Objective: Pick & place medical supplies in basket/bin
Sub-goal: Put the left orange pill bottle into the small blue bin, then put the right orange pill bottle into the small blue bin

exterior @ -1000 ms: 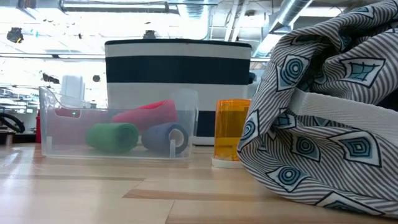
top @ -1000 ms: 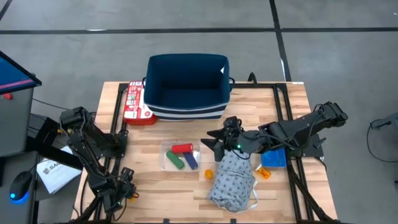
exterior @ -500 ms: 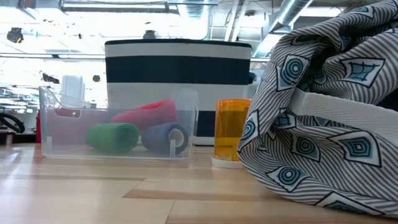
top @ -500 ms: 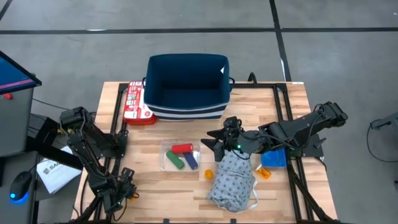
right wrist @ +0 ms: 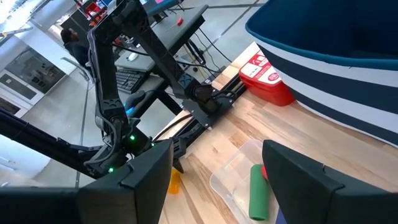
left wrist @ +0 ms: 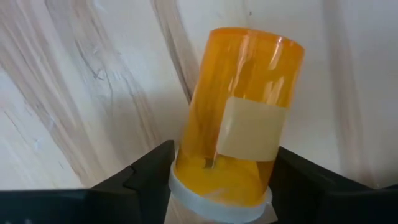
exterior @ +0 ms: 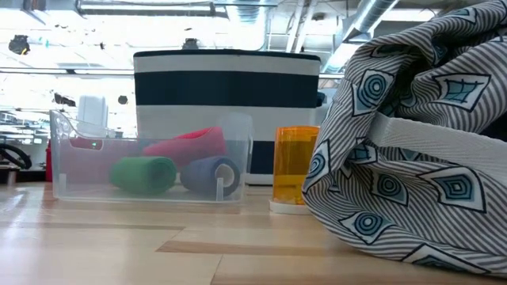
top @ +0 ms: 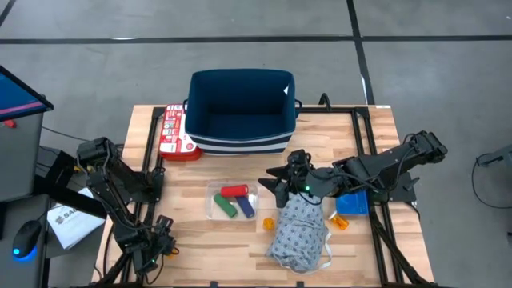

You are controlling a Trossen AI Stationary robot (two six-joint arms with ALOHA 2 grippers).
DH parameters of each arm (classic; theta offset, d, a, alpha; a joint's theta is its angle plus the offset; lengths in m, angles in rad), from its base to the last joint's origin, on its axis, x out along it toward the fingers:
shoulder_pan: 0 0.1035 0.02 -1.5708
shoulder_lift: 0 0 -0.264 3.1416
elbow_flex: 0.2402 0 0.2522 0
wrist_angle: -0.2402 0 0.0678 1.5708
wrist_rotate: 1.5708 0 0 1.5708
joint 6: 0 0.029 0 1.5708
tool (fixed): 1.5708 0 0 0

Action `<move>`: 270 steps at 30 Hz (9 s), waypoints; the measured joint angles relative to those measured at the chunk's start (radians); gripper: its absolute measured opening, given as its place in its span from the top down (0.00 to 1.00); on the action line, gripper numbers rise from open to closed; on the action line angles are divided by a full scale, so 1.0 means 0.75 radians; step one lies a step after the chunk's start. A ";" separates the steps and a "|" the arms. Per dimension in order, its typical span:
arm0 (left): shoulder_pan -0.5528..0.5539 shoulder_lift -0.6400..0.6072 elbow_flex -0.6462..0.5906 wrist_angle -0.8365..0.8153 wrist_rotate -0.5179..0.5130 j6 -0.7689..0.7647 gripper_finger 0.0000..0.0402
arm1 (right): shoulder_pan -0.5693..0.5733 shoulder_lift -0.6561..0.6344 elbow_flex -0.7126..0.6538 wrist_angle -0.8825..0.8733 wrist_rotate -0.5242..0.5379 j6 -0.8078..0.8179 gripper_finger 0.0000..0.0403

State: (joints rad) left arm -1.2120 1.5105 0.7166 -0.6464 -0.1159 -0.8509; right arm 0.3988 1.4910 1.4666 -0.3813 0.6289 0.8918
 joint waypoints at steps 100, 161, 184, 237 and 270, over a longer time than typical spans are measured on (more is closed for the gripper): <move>1.301 -0.387 0.626 0.430 -0.374 0.846 0.48 | -0.308 0.115 0.121 0.224 -0.564 -1.221 0.23; 1.169 -0.392 0.623 -0.120 -0.362 0.710 0.34 | -0.307 -0.025 0.120 -0.333 -0.379 -1.044 0.57; 1.106 -0.397 0.455 -0.089 -0.373 0.495 0.34 | 0.203 -0.446 -0.380 -1.400 -0.133 0.515 0.56; 1.113 -0.442 0.455 -0.054 -0.406 0.464 0.34 | 0.399 -0.520 -0.787 -1.151 -0.129 1.198 0.43; 1.113 -0.627 0.454 -0.121 -0.494 0.505 0.34 | 0.615 -0.026 -0.631 -0.886 -0.747 1.121 0.19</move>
State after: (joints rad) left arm -0.3775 1.0405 1.0573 -0.7369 -0.4867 -0.4724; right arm 0.8600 1.4716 0.9932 -1.0459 0.0685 1.7326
